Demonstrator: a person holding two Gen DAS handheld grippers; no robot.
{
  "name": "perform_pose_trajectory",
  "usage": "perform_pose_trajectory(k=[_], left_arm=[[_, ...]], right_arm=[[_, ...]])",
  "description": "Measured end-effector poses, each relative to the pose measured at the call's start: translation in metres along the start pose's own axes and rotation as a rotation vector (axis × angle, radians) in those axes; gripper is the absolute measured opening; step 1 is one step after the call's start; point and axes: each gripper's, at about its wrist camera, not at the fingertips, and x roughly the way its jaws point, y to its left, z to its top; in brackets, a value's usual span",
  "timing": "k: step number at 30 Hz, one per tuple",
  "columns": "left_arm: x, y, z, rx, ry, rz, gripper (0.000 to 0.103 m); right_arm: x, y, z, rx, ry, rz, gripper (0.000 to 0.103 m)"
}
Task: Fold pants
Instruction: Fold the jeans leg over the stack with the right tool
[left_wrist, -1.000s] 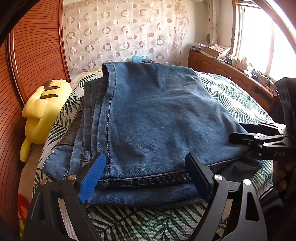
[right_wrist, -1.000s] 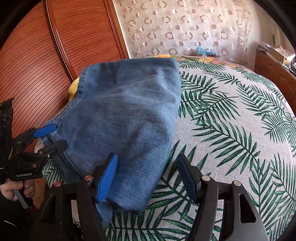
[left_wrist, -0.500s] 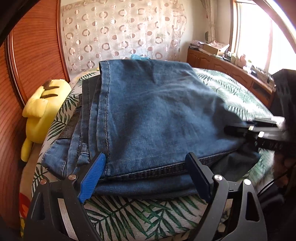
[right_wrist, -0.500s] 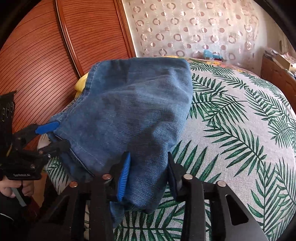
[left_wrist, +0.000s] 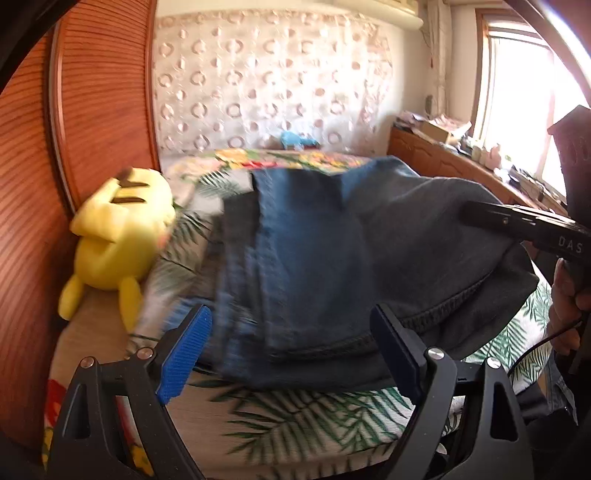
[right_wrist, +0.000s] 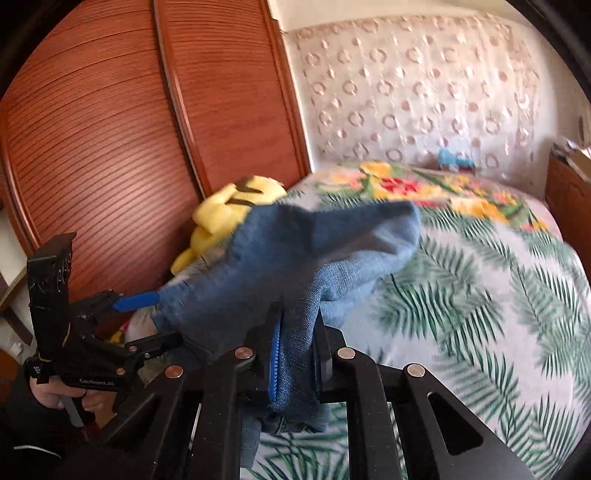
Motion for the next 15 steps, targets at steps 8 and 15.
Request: perform_pose_trajectory(k=[8, 15], left_arm=[[-0.032, 0.031, 0.013, -0.034, -0.074, 0.048, 0.088], [-0.05, 0.056, 0.015, -0.068, -0.119, 0.096, 0.088]], right_arm=[[0.025, 0.035, 0.028, -0.073, -0.012, 0.086, 0.012], [0.062, 0.046, 0.04, -0.09, 0.004, 0.16, 0.012]])
